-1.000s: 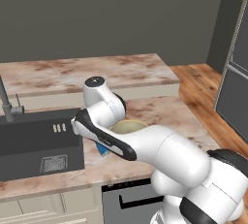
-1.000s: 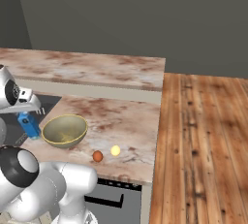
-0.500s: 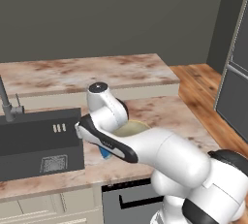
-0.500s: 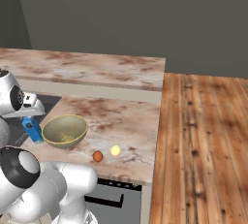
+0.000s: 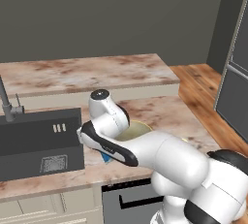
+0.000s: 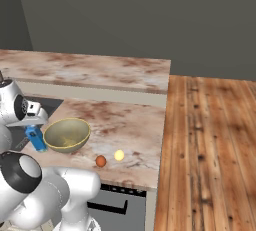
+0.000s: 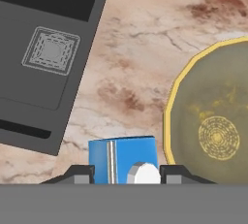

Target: Gather the eggs and milk located in the vicinity of the sink area and place them right next to the bowl.

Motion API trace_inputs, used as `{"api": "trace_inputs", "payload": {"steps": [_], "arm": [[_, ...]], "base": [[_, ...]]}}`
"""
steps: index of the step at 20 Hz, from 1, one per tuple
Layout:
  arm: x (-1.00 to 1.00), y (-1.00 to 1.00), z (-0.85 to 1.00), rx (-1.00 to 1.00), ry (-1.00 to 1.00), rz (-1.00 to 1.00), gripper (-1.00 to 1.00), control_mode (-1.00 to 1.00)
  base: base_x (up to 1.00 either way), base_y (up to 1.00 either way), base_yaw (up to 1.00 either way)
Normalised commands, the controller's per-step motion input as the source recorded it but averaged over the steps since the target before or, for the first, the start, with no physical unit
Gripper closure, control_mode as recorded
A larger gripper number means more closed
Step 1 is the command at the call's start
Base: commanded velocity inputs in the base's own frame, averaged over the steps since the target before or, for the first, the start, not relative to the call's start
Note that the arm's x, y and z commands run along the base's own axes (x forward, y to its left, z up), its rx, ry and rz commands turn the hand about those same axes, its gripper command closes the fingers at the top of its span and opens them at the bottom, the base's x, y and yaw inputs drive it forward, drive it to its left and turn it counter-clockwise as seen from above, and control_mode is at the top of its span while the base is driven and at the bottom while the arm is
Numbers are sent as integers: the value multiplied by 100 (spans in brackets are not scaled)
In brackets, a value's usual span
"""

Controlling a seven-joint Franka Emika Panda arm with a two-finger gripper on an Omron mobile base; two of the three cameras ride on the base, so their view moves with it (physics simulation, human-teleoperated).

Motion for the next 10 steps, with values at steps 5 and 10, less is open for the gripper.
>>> {"api": "trace_inputs", "payload": {"steps": [5, 10], "arm": [[1, -10, -26, 0, 0, 2, 100, -100], [0, -8, -24, 0, 0, 3, 100, -100]], "base": [[0, 0, 0], [0, 0, 0]]}}
